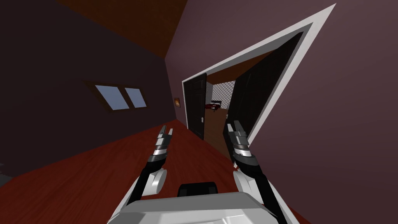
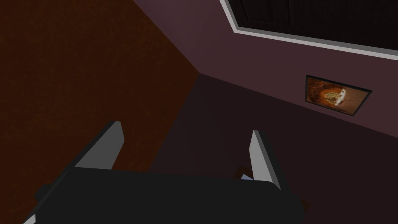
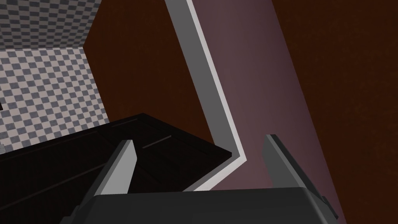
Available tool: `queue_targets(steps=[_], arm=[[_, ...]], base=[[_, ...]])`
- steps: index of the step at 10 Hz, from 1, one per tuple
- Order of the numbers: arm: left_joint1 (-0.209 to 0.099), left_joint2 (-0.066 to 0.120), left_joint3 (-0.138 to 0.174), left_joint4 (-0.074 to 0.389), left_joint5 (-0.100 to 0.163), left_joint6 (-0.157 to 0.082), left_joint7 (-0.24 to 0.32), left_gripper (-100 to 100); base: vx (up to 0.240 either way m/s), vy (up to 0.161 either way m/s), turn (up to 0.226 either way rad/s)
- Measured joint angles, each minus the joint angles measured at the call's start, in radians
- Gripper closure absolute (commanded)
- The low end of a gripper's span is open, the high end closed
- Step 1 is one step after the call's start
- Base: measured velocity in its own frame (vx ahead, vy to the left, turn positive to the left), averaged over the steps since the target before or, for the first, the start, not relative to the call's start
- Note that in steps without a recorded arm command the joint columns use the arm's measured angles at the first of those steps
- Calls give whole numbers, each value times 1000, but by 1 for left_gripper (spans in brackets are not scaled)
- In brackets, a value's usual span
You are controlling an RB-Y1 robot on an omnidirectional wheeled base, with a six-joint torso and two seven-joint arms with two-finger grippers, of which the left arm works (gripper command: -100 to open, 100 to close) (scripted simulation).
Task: Push the door open
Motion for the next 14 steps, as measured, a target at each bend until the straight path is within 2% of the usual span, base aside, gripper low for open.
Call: queue_targets(steps=[3,5,11,14], arm=[[-27,9,-10,68,-2,-16,6,-100],[-58,17,-12,126,-2,-26,10,-100],[-112,29,-38,268,-10,-56,18,-100],[-153,37,-46,356,-11,-75,26,-100]], base=[[100,16,-53],[99,3,-64],[95,17,-62],[95,12,-65]])
